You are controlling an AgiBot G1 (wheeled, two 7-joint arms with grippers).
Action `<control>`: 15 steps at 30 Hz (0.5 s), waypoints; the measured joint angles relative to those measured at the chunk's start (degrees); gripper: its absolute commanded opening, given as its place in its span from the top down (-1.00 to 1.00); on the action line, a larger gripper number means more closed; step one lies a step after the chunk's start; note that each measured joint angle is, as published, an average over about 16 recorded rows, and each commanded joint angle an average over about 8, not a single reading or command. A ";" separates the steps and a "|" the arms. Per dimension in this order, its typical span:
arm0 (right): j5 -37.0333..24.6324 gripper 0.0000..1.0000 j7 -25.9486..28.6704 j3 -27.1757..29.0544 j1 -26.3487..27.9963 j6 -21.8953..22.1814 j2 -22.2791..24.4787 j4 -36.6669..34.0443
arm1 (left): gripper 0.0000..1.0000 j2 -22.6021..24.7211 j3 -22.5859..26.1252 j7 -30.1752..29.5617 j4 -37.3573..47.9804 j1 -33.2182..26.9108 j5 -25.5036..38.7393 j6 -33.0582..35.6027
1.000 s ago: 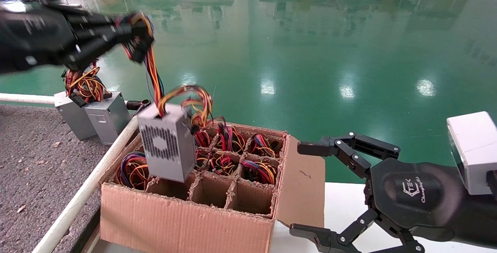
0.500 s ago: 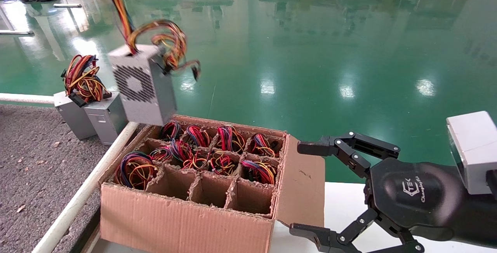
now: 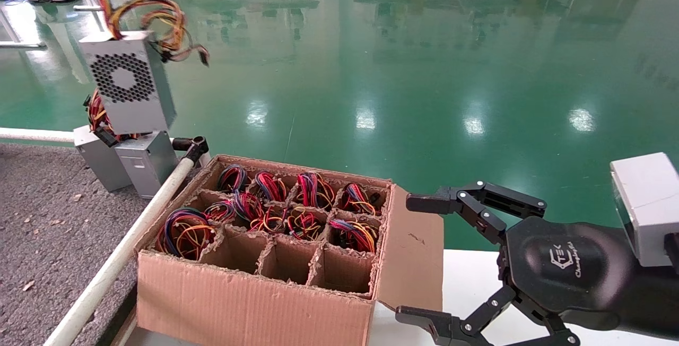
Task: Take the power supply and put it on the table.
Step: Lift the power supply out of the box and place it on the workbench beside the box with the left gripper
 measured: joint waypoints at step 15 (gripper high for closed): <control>0.01 -1.00 0.00 -0.01 0.00 0.00 0.00 0.00 | 1.00 3.58 0.65 13.76 17.95 -7.24 5.23 -23.64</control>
